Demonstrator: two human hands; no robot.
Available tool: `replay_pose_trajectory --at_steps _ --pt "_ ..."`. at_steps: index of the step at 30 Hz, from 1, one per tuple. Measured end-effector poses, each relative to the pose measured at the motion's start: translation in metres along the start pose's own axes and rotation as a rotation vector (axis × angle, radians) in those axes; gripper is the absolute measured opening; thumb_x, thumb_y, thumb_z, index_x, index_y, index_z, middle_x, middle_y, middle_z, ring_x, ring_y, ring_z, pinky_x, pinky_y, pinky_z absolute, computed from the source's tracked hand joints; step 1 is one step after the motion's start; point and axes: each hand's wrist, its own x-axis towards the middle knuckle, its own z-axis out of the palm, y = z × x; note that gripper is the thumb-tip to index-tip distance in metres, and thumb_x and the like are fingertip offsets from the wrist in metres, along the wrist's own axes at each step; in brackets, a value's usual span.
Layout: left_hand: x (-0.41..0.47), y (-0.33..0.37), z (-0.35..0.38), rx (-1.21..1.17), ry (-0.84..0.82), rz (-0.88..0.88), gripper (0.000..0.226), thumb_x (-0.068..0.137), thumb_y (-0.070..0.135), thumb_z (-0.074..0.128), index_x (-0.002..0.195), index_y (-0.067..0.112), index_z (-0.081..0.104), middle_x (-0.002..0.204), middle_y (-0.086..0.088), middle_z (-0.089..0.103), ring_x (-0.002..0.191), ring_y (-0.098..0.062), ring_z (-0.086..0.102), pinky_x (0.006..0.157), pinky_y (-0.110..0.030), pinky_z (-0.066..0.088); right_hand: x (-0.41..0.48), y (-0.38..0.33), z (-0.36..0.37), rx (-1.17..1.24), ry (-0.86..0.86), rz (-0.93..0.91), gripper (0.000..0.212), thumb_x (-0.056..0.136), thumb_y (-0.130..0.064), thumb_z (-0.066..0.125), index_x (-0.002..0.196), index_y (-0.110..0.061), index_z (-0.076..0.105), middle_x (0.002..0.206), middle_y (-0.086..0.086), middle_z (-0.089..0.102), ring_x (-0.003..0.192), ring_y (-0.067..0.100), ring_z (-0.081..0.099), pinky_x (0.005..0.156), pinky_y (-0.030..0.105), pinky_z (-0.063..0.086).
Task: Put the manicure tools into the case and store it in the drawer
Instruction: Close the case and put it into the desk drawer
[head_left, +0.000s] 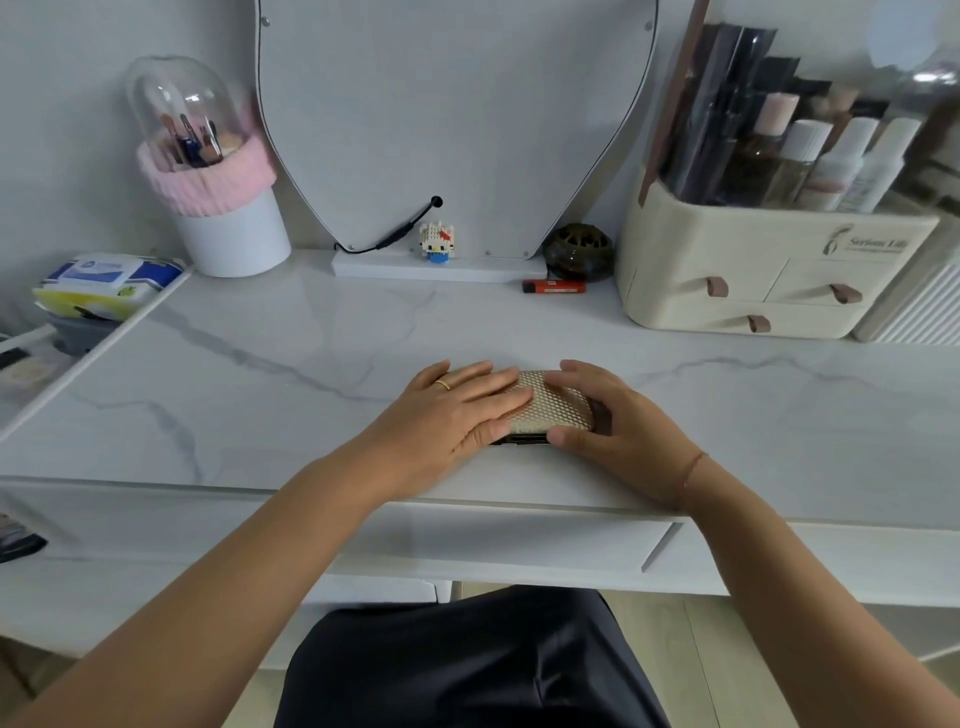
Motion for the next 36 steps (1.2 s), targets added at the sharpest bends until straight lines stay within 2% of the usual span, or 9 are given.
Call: replay_pose_trajectory --at_steps 5,12,21,28,31,33,36 --pt "-0.004 -0.005 0.006 0.010 0.000 -0.055 0.058 0.084 0.065 0.006 0.139 0.048 0.000 0.156 0.016 0.002 0.145 -0.009 -0.006 0.117 -0.039 -0.005 -0.001 0.001 0.001 -0.020 -0.012 -0.015 0.054 0.081 -0.032 0.069 0.131 -0.032 0.048 0.146 -0.009 0.034 0.128 0.005 0.038 0.105 0.019 0.029" --pt "-0.005 -0.003 0.008 -0.070 0.057 -0.066 0.051 0.090 0.053 0.008 0.141 0.047 0.012 0.156 0.017 0.008 0.144 -0.008 -0.001 0.117 -0.036 -0.001 0.002 0.000 0.006 -0.021 0.020 -0.008 0.050 0.081 -0.036 0.066 0.128 -0.030 0.050 0.144 -0.009 0.034 0.123 0.003 0.039 0.103 0.019 0.030" --pt "-0.003 -0.005 0.011 -0.011 0.060 -0.068 0.054 0.090 0.056 0.011 0.143 0.044 0.015 0.156 0.017 0.009 0.144 -0.009 0.002 0.116 -0.037 0.000 0.002 -0.002 0.005 -0.053 -0.024 -0.004 0.050 0.084 -0.033 0.065 0.130 -0.029 0.045 0.145 -0.008 0.031 0.126 0.008 0.038 0.100 0.018 0.027" --pt "-0.007 0.003 0.009 0.020 0.070 -0.105 0.057 0.088 0.060 0.005 0.142 0.047 0.016 0.155 0.018 0.011 0.145 -0.009 0.005 0.117 -0.043 0.000 -0.002 -0.001 0.010 -0.095 -0.006 0.011 0.051 0.086 -0.035 0.061 0.133 -0.029 0.043 0.149 -0.003 0.028 0.134 0.012 0.033 0.102 0.018 0.023" --pt "-0.009 0.019 0.010 0.070 0.132 -0.158 0.065 0.085 0.064 0.002 0.144 0.041 0.019 0.156 0.016 0.013 0.145 -0.008 0.002 0.115 -0.045 -0.008 -0.021 -0.001 0.009 -0.021 0.171 0.047 0.049 0.087 -0.033 0.060 0.132 -0.020 0.046 0.146 0.000 0.036 0.134 0.011 0.034 0.104 0.016 0.022" --pt "-0.006 0.042 0.010 0.077 0.168 -0.124 0.073 0.082 0.067 0.000 0.145 0.036 0.022 0.156 0.013 0.012 0.145 -0.009 -0.001 0.115 -0.044 -0.011 -0.052 0.002 0.005 0.142 0.463 0.069 0.037 0.089 -0.029 0.059 0.124 -0.021 0.053 0.135 -0.001 0.049 0.126 0.010 0.044 0.104 0.019 0.031" --pt "0.006 0.083 0.020 0.069 0.133 0.018 0.073 0.084 0.066 0.004 0.146 0.031 0.020 0.157 0.009 0.010 0.145 -0.009 -0.002 0.117 -0.039 -0.010 -0.119 0.023 0.006 0.228 1.011 0.171 0.015 0.092 -0.021 0.054 0.106 -0.023 0.057 0.110 0.000 0.060 0.095 0.002 0.056 0.083 0.018 0.046"
